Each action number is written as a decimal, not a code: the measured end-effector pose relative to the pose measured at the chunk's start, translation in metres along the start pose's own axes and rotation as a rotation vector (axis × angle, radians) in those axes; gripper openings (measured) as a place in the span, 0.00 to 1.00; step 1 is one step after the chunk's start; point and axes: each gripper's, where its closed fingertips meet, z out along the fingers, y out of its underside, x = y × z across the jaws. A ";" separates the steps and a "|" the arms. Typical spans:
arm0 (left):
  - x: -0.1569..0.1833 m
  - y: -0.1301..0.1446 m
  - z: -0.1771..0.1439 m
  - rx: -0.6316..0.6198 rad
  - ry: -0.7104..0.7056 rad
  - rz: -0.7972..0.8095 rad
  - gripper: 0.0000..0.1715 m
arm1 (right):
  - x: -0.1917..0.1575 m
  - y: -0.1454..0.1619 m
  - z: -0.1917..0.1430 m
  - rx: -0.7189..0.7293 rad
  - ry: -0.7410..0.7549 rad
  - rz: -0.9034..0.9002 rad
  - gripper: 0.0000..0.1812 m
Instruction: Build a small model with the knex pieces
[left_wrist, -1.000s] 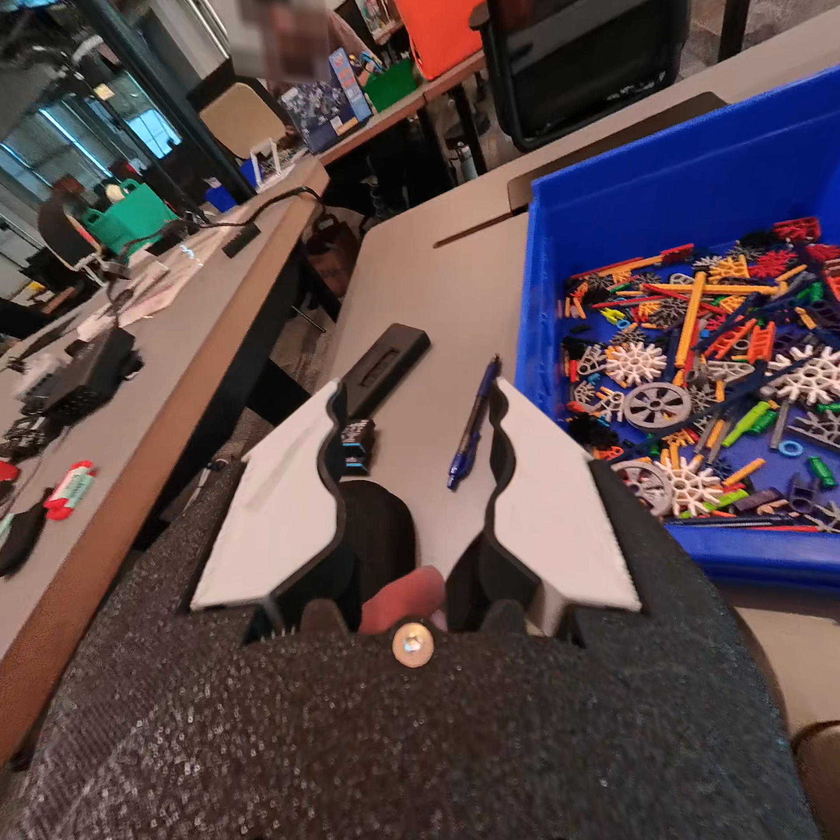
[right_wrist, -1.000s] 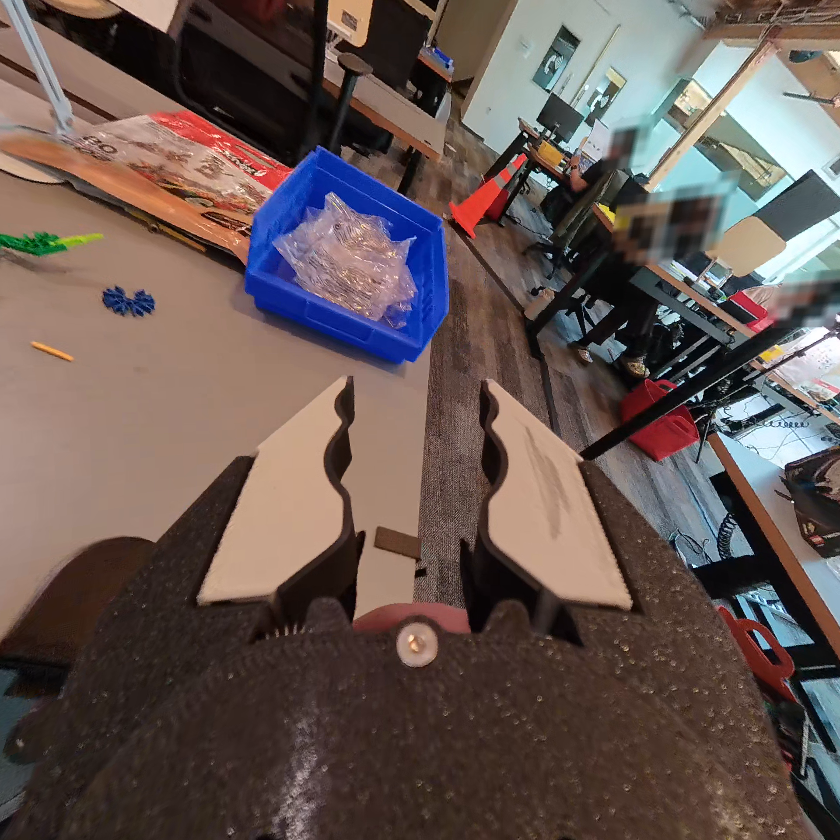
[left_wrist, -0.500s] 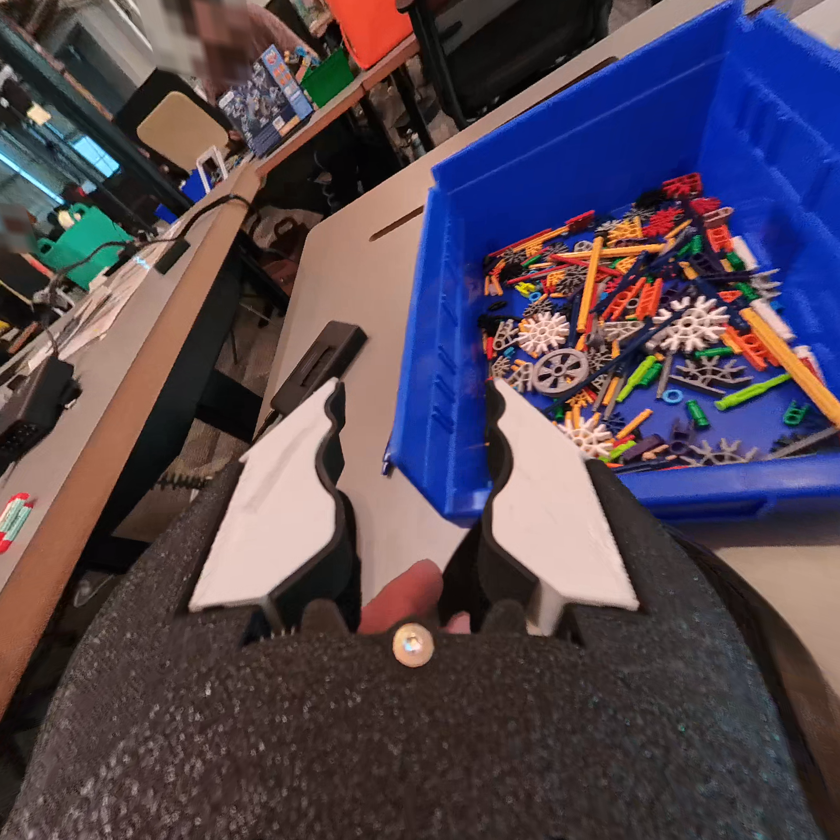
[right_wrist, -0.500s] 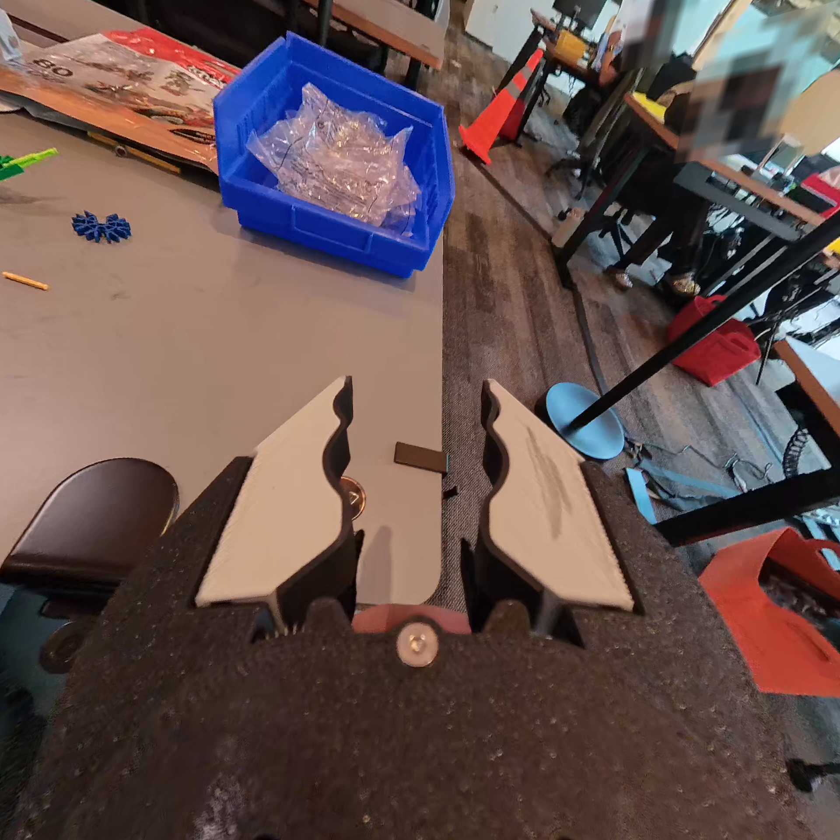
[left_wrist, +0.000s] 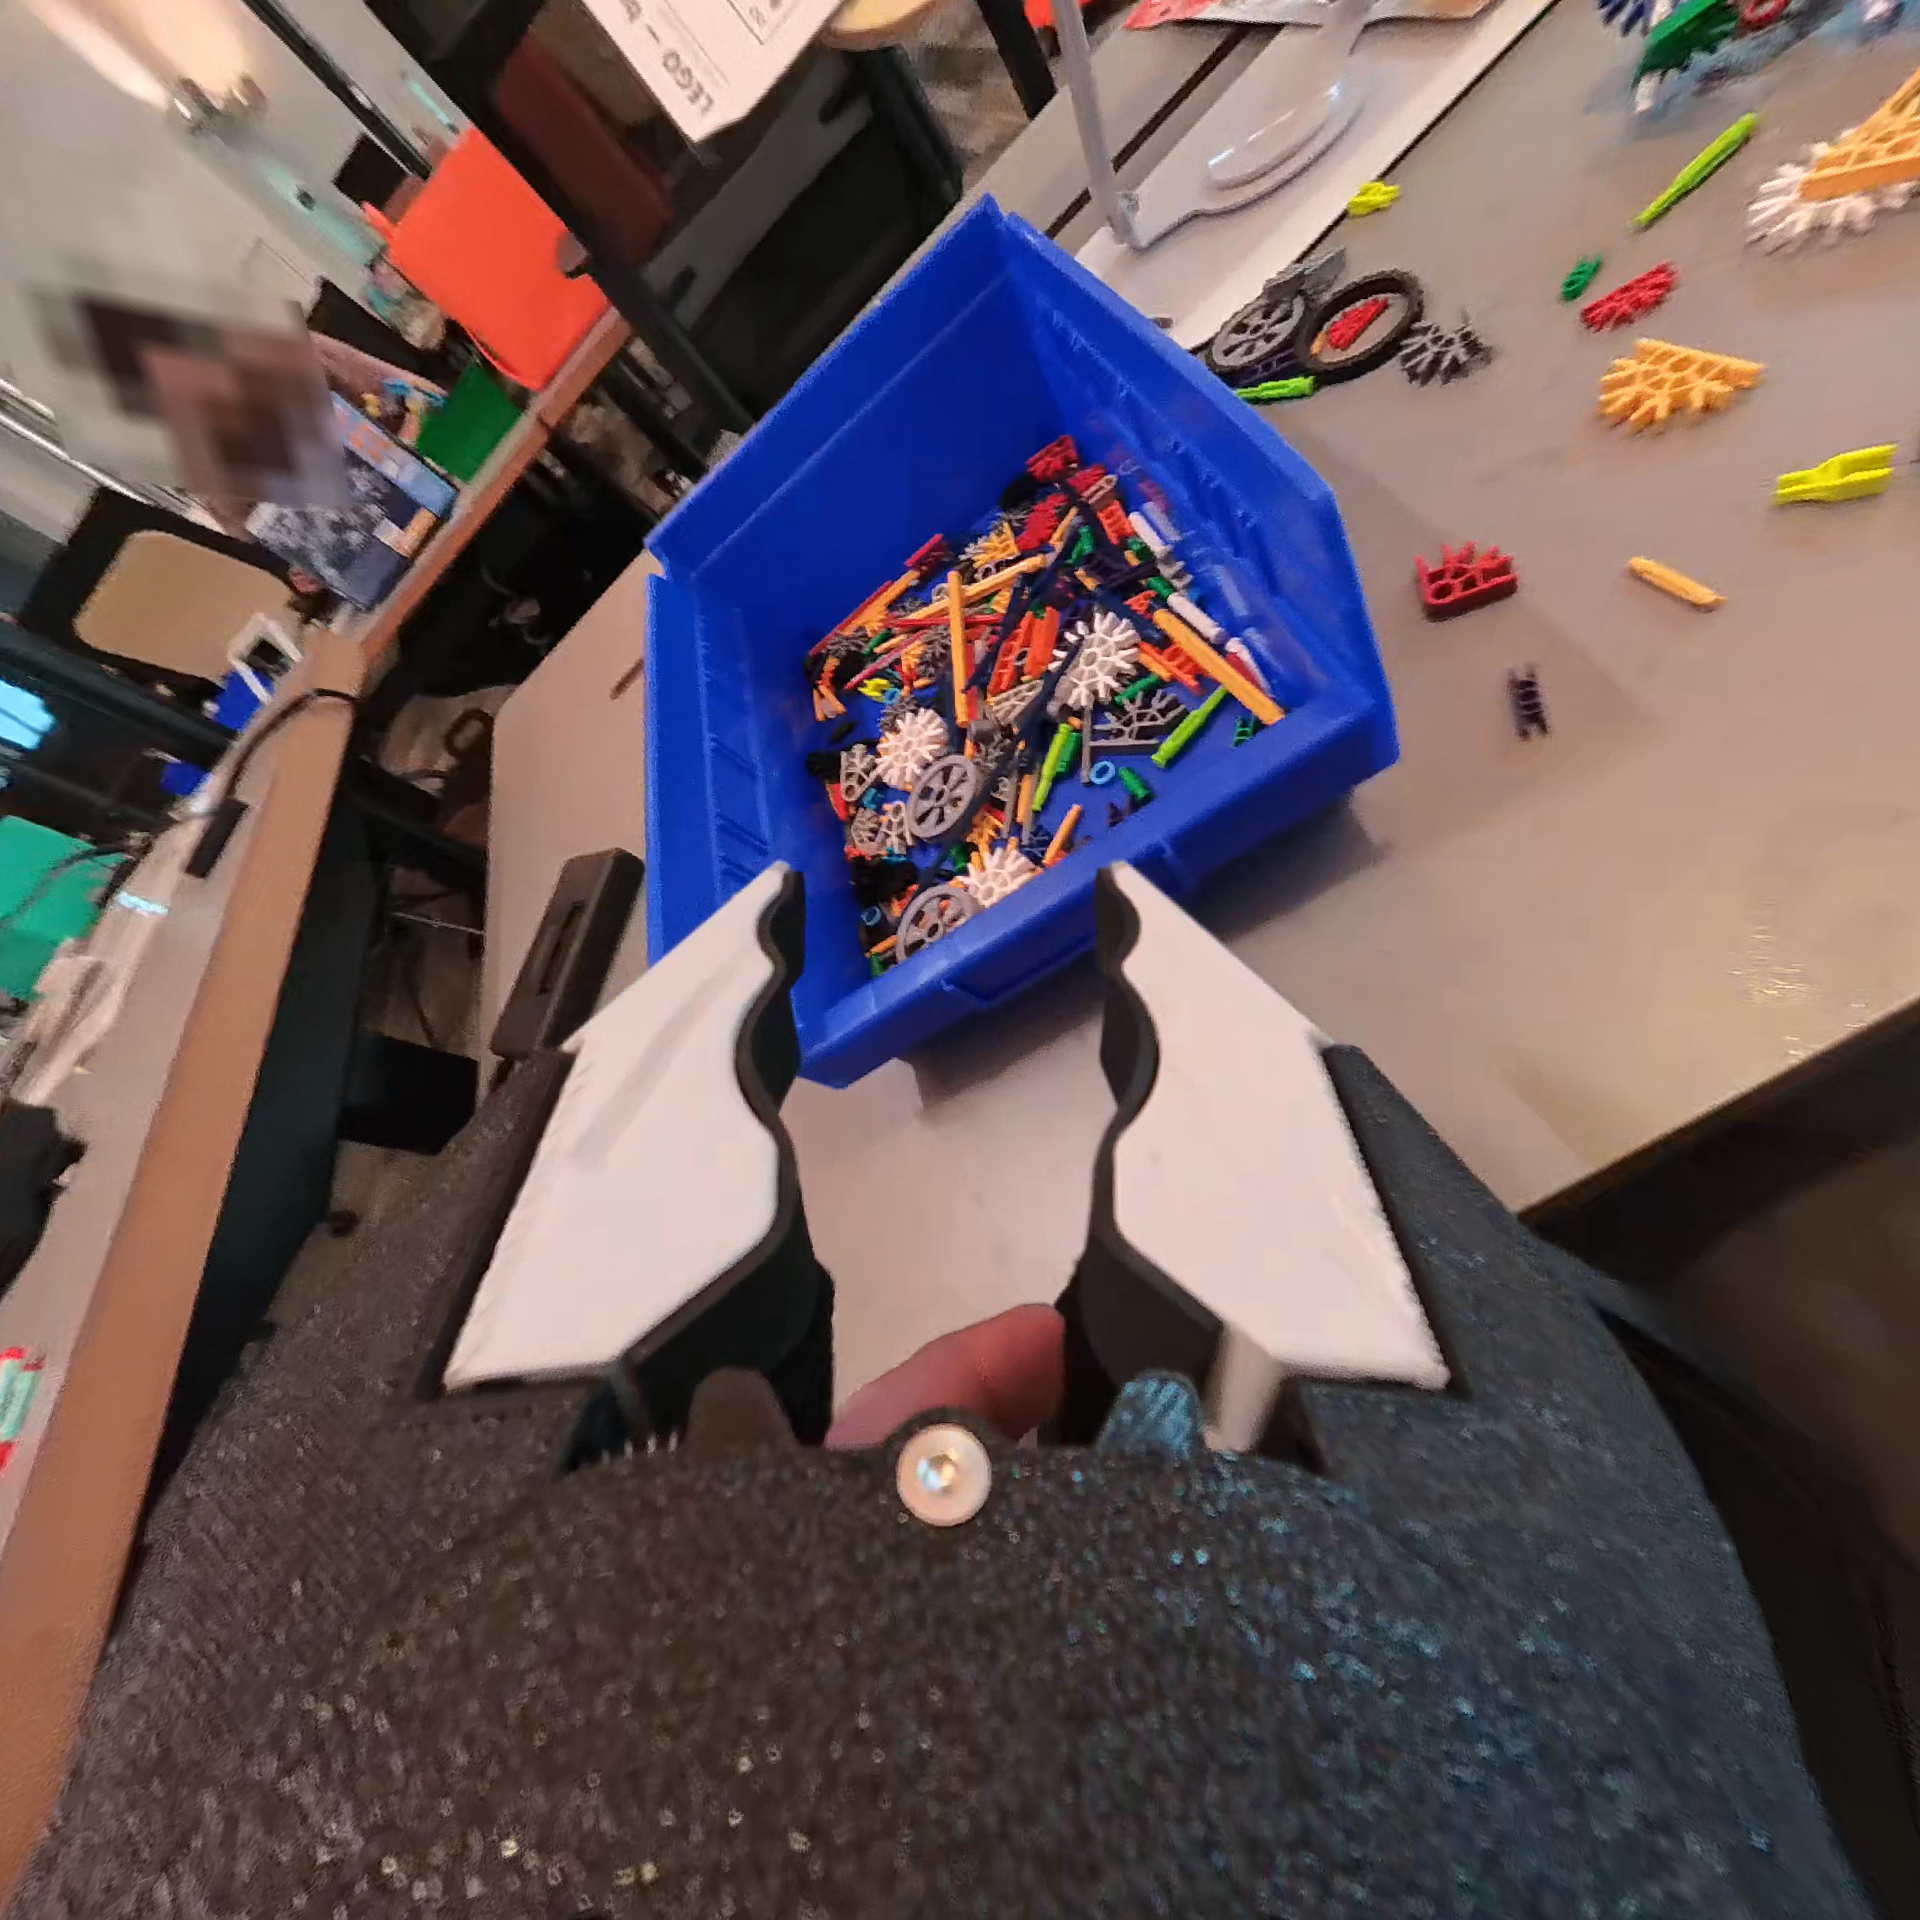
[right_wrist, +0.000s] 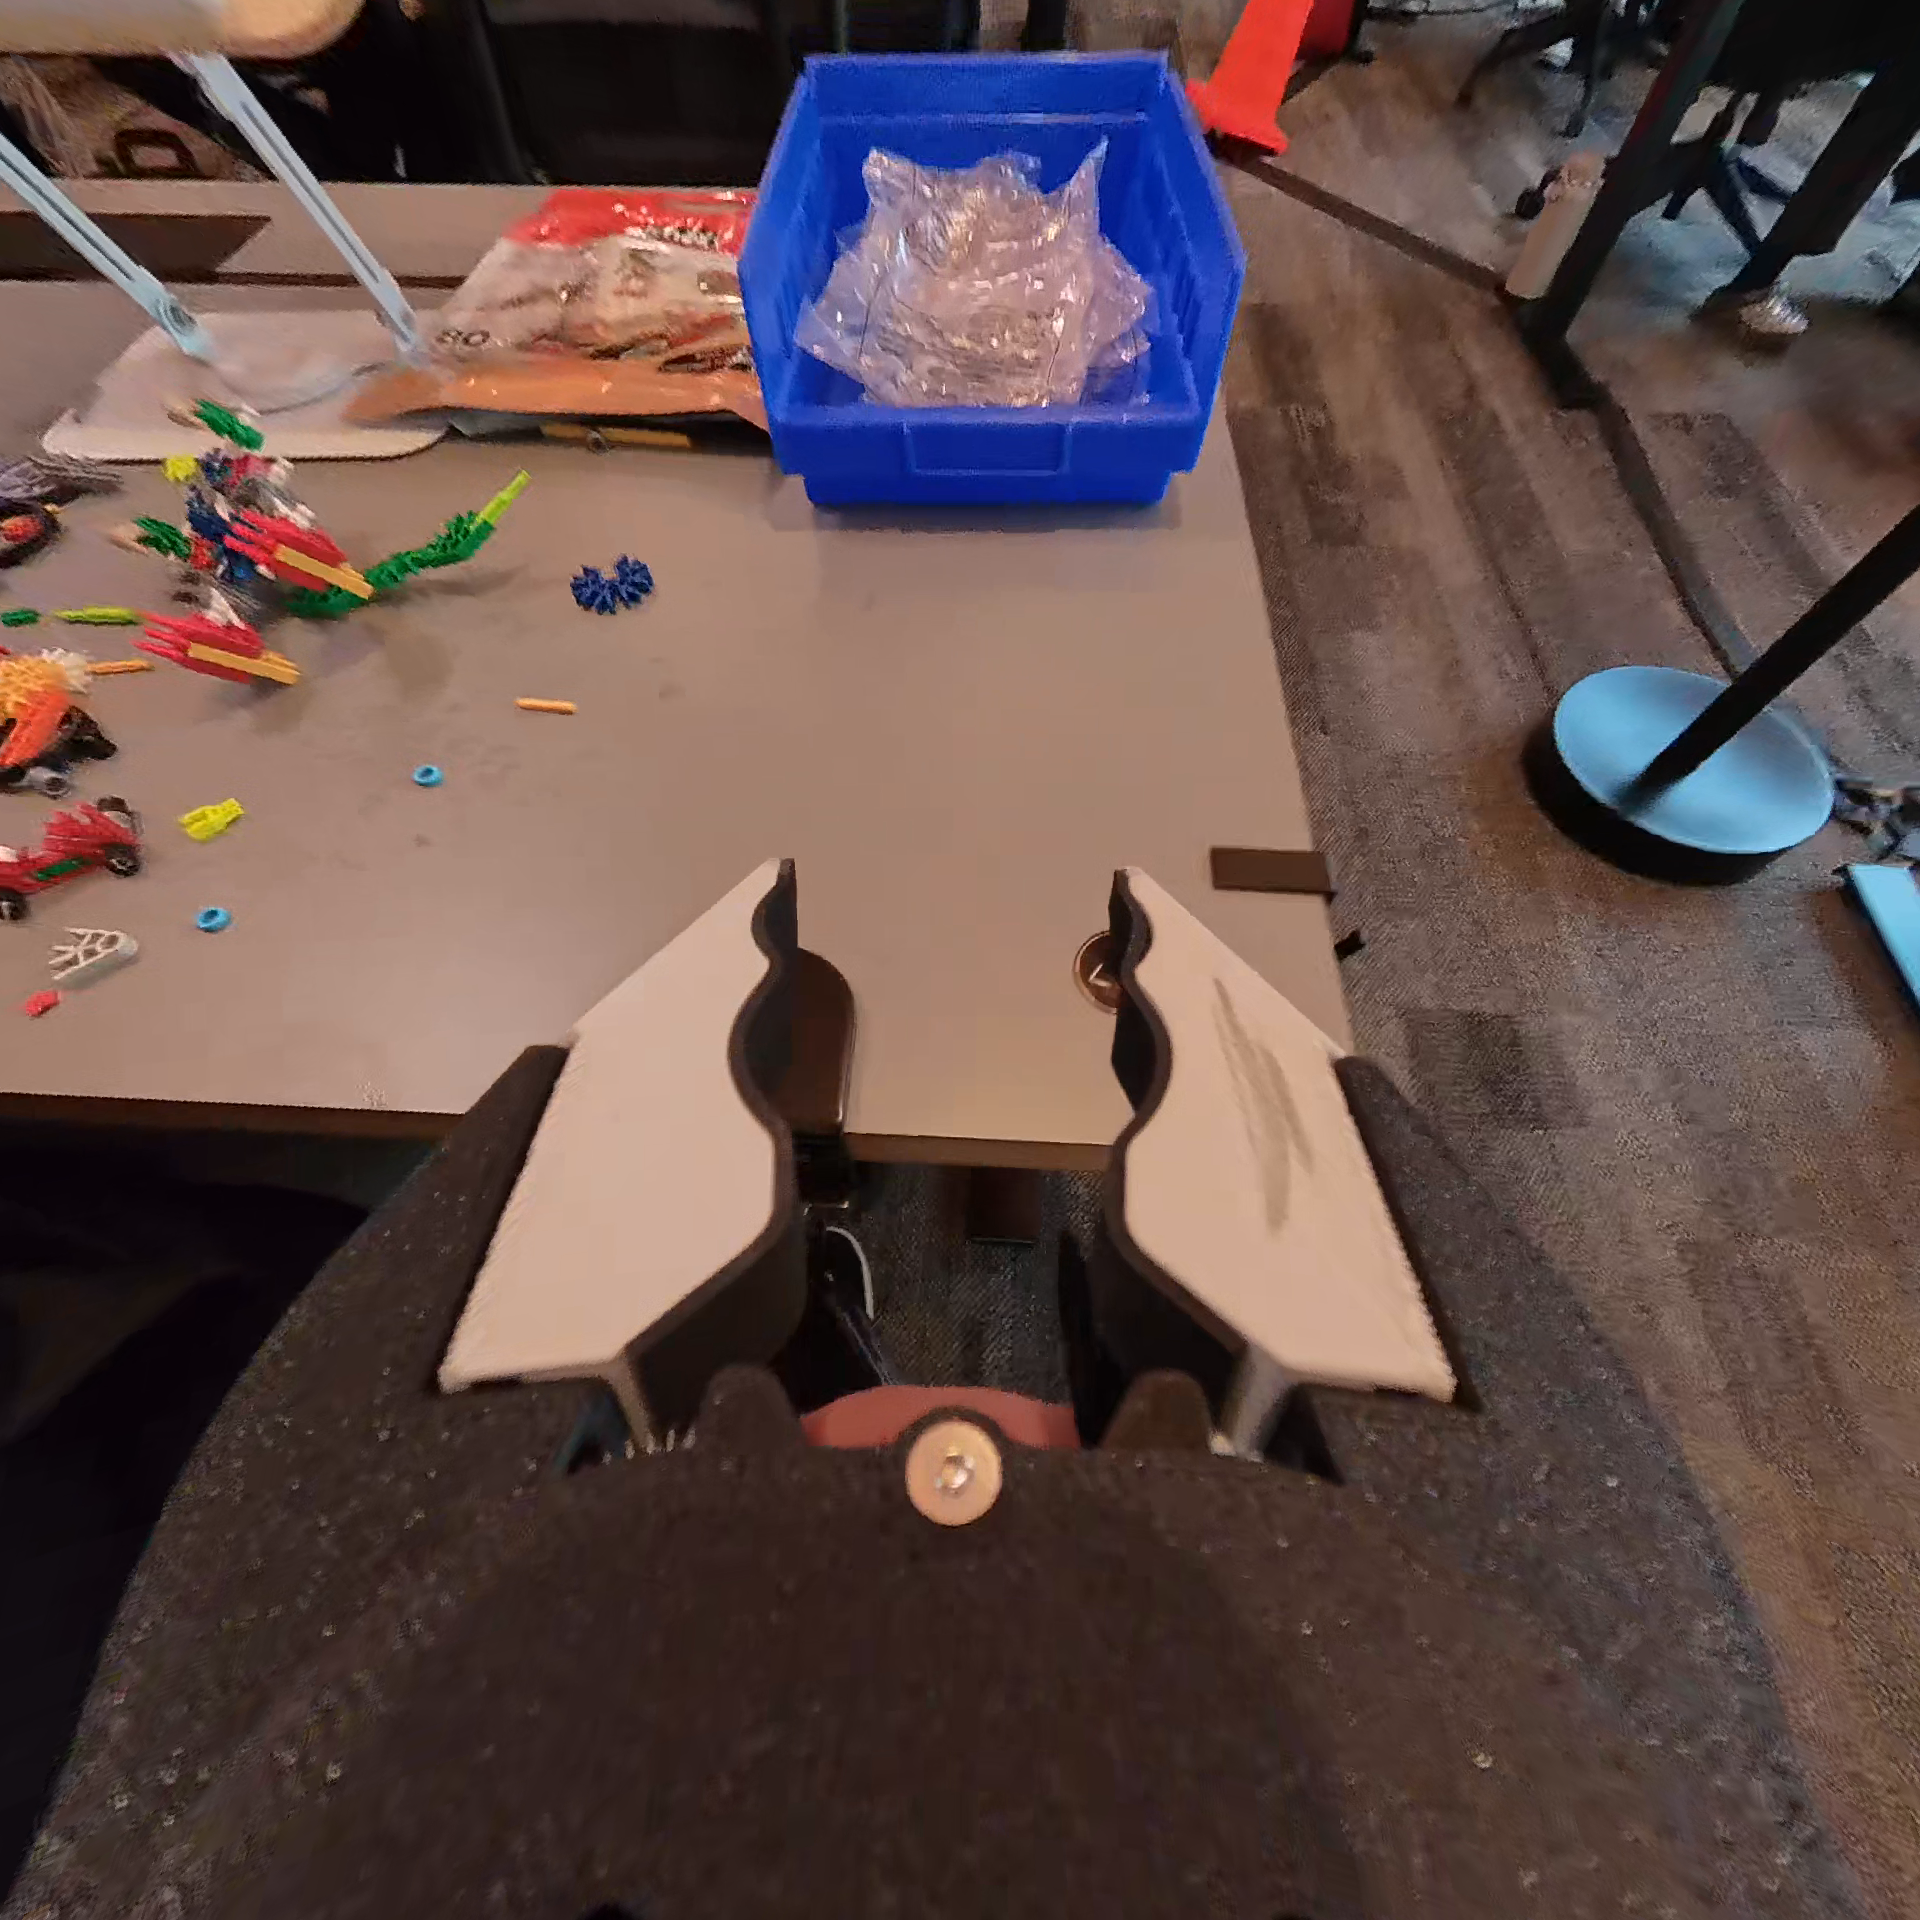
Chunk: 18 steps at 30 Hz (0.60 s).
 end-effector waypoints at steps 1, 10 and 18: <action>-0.001 0.000 -0.002 -0.021 0.008 -0.025 0.32 | 0.001 -0.008 -0.006 0.009 0.005 -0.015 0.33; -0.038 -0.061 0.021 0.107 -0.049 -0.024 0.31 | 0.009 -0.096 -0.003 0.161 -0.023 -0.170 0.34; -0.045 -0.094 0.081 0.165 -0.091 0.020 0.31 | -0.023 -0.087 0.056 0.223 -0.178 -0.506 0.36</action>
